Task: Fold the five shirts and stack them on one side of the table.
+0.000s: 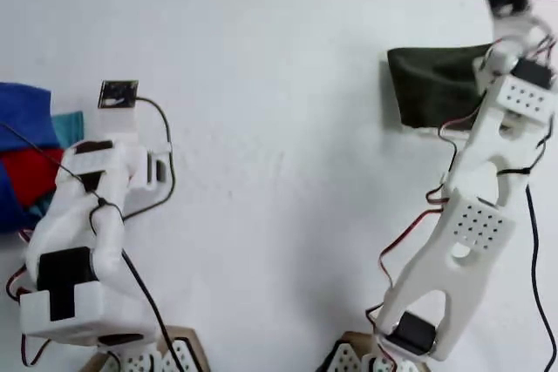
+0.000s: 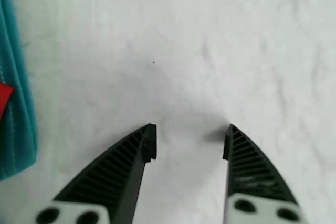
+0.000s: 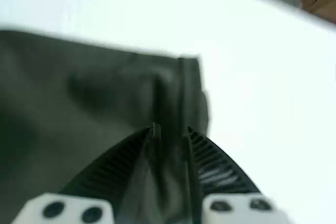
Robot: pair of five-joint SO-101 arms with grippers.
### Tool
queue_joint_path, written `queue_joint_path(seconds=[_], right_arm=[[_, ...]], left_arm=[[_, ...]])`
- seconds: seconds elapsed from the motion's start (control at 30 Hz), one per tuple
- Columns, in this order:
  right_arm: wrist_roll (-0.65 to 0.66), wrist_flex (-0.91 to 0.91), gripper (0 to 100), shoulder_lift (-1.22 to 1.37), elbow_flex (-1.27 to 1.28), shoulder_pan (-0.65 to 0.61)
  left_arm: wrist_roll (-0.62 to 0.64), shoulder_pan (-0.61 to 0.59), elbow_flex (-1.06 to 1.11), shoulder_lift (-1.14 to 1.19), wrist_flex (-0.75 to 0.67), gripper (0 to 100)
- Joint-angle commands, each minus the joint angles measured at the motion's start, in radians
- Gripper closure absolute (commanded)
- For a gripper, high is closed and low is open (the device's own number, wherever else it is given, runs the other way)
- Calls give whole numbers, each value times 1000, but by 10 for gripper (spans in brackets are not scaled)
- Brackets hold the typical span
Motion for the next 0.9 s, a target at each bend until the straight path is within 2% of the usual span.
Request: queue_joint_path(seconds=[0.0, 0.13, 0.27, 0.4, 0.47, 0.6, 0.87], right_arm=[[-9, 139, 918, -173, -135, -27], [-9, 354, 918, -262, -222, -61], [-2, 588, 920, -348, -284, -147], [-12, 598, 921, -441, -235, -211], [-78, 598, 921, -510, -164, -242], [-230, 598, 921, -748, 104, -297], [-247, 553, 921, -1230, 1049, -504]], left_arm=[[-2, 18, -27, -2, 0, 771], [-2, 18, -25, -2, 0, 771], [-2, 18, -25, -2, 0, 771], [-2, 18, -25, -2, 0, 771], [-2, 18, -25, -2, 0, 771], [-2, 20, -24, -2, 0, 771], [-2, 20, -24, -2, 0, 771]])
